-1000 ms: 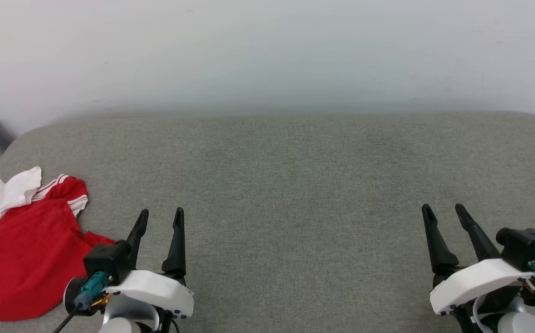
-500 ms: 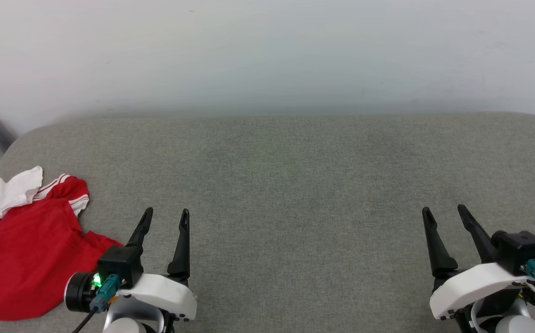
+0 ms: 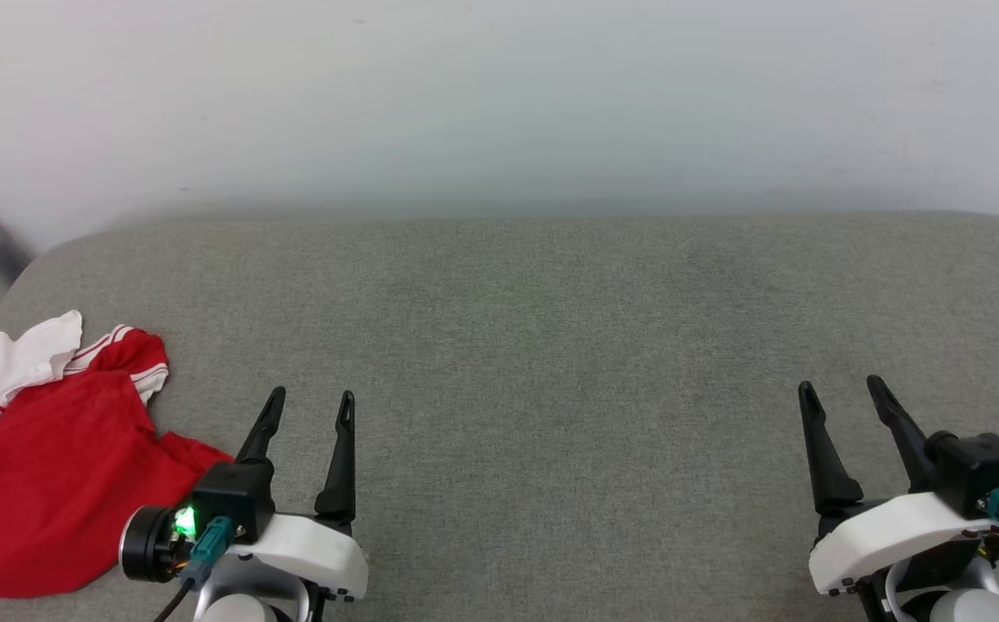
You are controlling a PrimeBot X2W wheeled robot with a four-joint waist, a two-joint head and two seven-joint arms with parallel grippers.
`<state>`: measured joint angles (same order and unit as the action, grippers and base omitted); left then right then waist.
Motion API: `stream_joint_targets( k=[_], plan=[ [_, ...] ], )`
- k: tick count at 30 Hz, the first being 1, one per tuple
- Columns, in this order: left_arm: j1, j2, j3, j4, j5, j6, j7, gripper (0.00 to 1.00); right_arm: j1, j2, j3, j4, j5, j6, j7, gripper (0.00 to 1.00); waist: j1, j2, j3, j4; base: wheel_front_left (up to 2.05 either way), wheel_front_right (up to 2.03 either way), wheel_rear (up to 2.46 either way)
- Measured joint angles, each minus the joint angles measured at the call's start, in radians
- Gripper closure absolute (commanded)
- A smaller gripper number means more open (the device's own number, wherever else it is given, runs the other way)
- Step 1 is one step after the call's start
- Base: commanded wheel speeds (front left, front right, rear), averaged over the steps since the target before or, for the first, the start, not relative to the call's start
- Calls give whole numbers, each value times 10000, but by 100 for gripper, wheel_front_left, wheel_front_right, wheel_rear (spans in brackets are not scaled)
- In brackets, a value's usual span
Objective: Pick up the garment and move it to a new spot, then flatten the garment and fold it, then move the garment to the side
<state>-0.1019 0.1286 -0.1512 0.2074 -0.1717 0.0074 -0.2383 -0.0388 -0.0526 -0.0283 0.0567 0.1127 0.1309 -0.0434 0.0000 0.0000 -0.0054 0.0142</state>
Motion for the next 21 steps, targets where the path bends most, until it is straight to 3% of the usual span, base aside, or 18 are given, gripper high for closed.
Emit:
stream_joint_targets(
  k=[12,21],
  plan=[
    [1,-178,178,180,652,-157,-221,0,3,2,52,2,-704,0,-153,0,0,0,-45,54,0,0,0],
    [-3,-313,397,382,558,-307,-247,0,-4,2,19,125,-566,0,-186,0,0,0,-49,85,0,0,0]
  ],
)
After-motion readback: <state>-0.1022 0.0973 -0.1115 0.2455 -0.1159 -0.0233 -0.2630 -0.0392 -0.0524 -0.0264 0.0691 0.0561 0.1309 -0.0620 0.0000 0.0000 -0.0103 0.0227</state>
